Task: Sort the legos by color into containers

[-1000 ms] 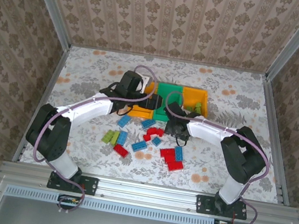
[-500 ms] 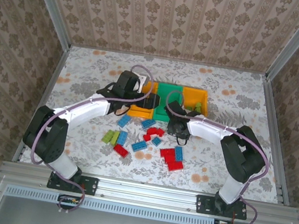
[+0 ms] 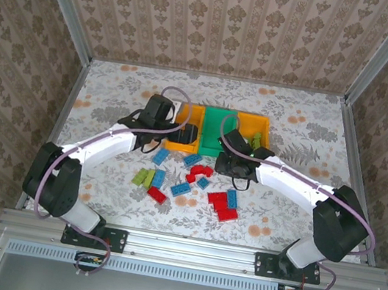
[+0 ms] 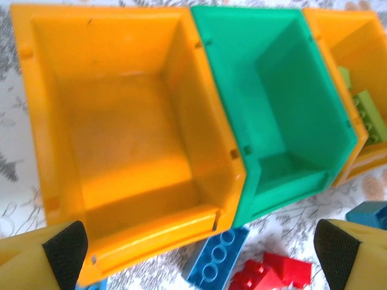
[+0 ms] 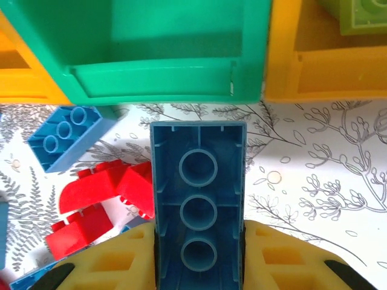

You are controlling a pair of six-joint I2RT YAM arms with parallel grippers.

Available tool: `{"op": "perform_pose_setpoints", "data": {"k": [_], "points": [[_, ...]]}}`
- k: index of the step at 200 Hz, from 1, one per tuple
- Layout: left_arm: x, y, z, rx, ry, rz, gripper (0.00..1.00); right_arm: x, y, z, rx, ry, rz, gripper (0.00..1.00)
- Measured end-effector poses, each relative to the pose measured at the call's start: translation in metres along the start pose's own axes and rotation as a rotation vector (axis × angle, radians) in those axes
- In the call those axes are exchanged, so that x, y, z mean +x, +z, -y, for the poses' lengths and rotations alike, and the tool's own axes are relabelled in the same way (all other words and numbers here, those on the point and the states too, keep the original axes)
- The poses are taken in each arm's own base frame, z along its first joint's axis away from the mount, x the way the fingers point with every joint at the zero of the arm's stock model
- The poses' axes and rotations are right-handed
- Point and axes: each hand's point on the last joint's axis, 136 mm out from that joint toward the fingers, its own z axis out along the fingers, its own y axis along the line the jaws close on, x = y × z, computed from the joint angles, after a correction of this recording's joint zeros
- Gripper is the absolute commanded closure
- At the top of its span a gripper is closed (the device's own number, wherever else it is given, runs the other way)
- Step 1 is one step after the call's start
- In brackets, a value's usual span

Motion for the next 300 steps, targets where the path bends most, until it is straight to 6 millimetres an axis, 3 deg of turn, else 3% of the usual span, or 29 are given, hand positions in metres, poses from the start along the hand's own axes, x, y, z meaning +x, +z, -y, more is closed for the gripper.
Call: {"op": "perform_pose_setpoints", "data": {"k": [35, 54, 76, 105, 137, 210, 244, 300], "points": [[0.012, -0.010, -0.017, -0.075, -0.013, -0.019, 0.00, -0.040, 0.003, -0.014, -0.010, 0.009, 0.043, 0.72], [0.017, -0.017, -0.028, -0.107, -0.012, -0.018, 0.00, -0.061, 0.017, -0.019, 0.000, 0.011, 0.050, 0.71], [0.034, -0.021, -0.040, -0.147, 0.016, -0.048, 0.00, -0.071, 0.037, -0.018, 0.028, 0.010, 0.031, 0.69], [0.068, -0.018, -0.057, -0.200, 0.052, -0.137, 0.00, -0.077, 0.056, -0.012, 0.059, 0.014, 0.003, 0.65], [0.090, -0.018, -0.068, -0.236, 0.080, -0.199, 0.00, -0.087, 0.058, -0.011, 0.064, 0.019, 0.005, 0.59], [0.106, -0.003, -0.080, -0.269, 0.129, -0.281, 0.03, -0.090, 0.059, -0.014, 0.051, 0.014, -0.001, 0.42], [0.111, 0.004, -0.083, -0.275, 0.134, -0.309, 0.08, -0.089, 0.059, -0.015, 0.043, 0.022, -0.004, 0.28], [0.114, 0.014, -0.085, -0.277, 0.133, -0.333, 0.15, -0.090, 0.038, -0.015, 0.007, 0.046, 0.035, 0.23]]}}
